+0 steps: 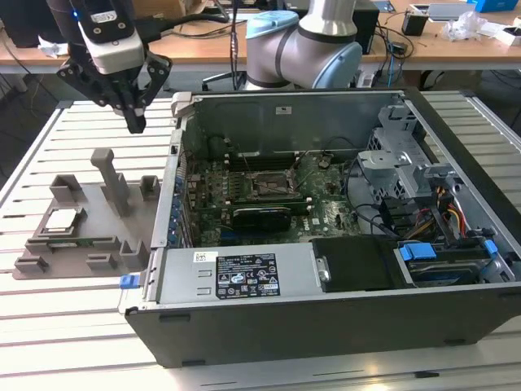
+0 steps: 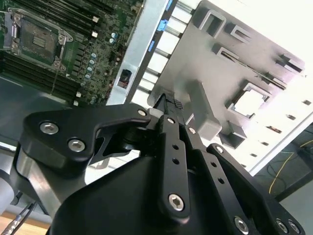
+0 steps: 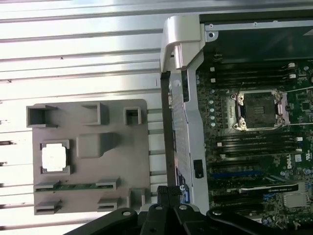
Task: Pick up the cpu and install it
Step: 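Reach for the cpu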
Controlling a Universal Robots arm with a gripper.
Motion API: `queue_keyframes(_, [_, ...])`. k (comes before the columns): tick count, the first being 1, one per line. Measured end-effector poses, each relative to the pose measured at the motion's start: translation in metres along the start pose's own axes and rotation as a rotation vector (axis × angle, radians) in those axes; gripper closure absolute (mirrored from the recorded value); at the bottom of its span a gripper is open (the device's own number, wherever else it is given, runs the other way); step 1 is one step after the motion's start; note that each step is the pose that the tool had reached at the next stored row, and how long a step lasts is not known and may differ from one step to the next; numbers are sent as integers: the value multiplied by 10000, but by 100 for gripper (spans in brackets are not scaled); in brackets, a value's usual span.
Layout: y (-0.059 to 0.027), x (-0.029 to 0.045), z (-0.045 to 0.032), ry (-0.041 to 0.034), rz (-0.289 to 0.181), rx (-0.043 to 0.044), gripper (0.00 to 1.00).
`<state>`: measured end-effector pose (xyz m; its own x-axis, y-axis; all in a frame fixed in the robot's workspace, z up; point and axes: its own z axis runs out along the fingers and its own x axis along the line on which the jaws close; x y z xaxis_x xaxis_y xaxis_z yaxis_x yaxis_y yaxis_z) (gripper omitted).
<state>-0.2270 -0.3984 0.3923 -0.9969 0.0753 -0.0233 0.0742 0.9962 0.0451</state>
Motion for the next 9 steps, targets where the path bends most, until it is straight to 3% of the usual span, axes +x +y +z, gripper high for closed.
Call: queue_keyframes(9, [-12,153,-2,-1,0,0,89])
